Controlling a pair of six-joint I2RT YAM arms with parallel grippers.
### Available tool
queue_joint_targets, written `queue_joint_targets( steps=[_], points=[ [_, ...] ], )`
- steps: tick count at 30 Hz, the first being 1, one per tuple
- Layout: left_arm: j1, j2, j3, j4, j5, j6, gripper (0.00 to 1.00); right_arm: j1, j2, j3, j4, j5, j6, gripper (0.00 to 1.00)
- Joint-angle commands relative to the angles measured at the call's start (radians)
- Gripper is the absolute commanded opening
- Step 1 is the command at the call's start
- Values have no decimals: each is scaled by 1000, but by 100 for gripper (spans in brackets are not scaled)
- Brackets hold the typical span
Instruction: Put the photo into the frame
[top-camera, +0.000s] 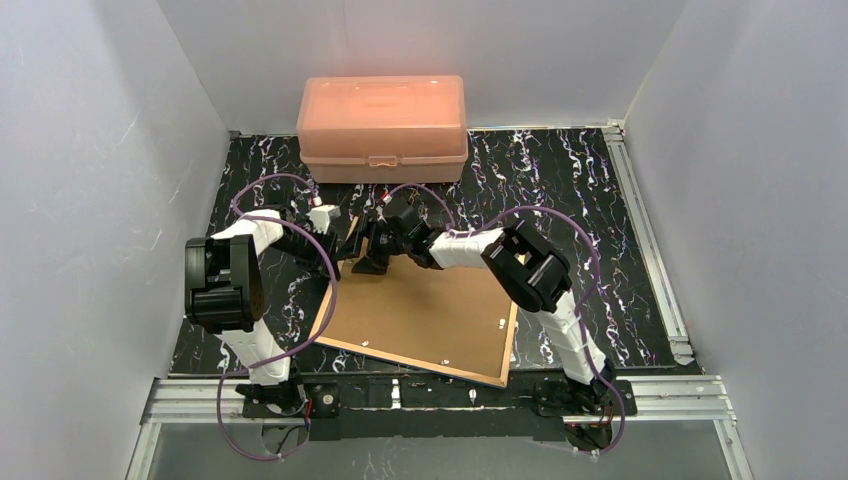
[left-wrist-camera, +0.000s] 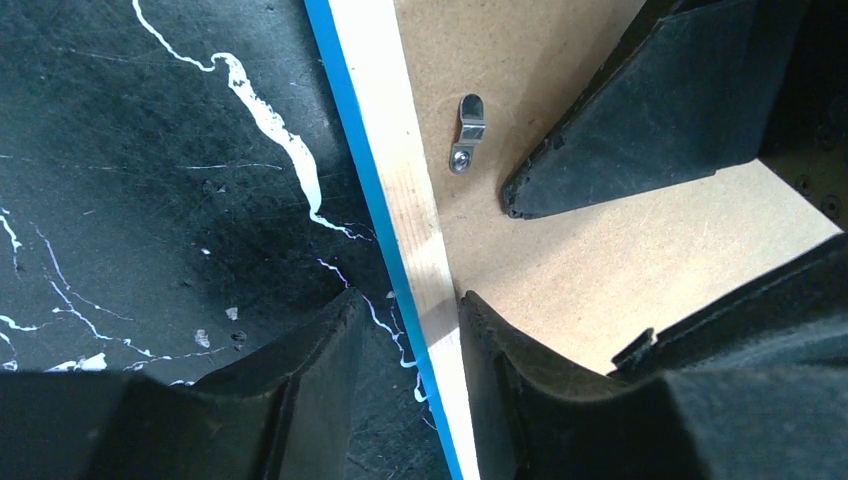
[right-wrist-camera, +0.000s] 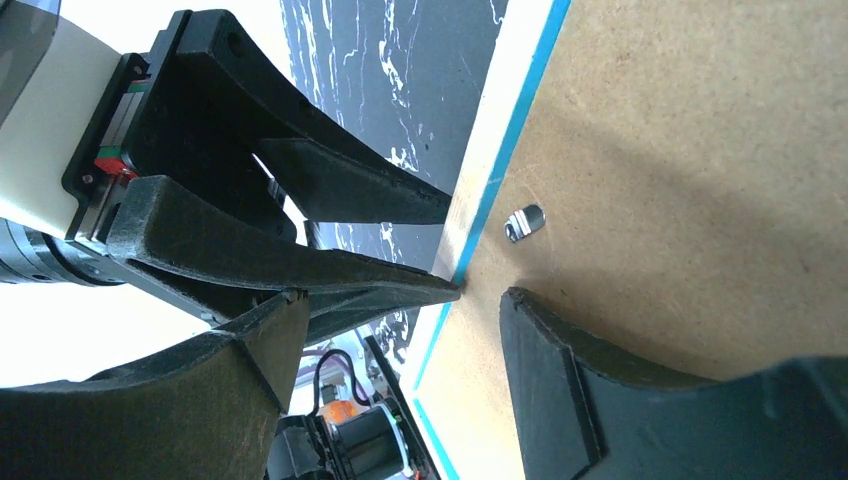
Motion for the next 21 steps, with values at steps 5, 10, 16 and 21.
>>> queue_joint_targets(
  steps=[5,10,16,21],
  points=[
    [-24,-14,-35,-117,30,96,39,-58,-50,-54,-33,179,12,77],
    [-36,-11,-71,-71,-15,129,39,-64,-43,-42,-39,179,11,77],
    [-36,22,-48,-83,-42,132,36,-68,-24,-15,-47,178,8,77],
    [-36,8,-61,-64,-61,118,30,-57,-15,5,-55,164,9,77]
  ],
)
